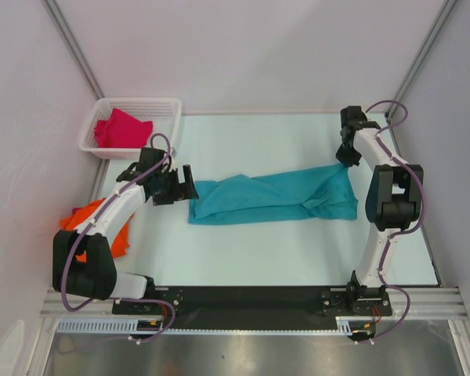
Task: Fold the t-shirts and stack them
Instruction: Fold the other side of the tshirt into a rectangle
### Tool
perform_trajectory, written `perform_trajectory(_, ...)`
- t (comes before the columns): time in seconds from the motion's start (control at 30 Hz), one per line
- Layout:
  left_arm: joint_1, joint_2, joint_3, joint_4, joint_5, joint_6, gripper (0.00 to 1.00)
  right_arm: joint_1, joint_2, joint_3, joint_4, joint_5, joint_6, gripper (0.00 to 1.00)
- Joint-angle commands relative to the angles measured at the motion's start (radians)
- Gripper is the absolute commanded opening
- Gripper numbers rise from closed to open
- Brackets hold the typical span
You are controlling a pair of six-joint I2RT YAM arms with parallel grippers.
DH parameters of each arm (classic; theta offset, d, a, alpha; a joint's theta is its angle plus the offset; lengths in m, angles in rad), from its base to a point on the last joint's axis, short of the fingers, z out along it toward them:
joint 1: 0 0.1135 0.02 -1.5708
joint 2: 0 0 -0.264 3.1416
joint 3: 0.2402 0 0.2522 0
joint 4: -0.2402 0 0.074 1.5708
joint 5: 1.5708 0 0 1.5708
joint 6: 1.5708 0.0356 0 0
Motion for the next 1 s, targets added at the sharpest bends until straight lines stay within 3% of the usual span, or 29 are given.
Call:
perform_trajectory(0.0,0.01,0.001,0.022,0.011,0.009,0.021,0.99,-0.005,0.035,0.043,-0.012,0.041,-0.018,0.0)
perform_trajectory(0.97,0.023,0.004,0.029,0.004,0.004,0.03,0.99,-0.008,0.117,0.189,-0.005,0.068,-0.033,0.0)
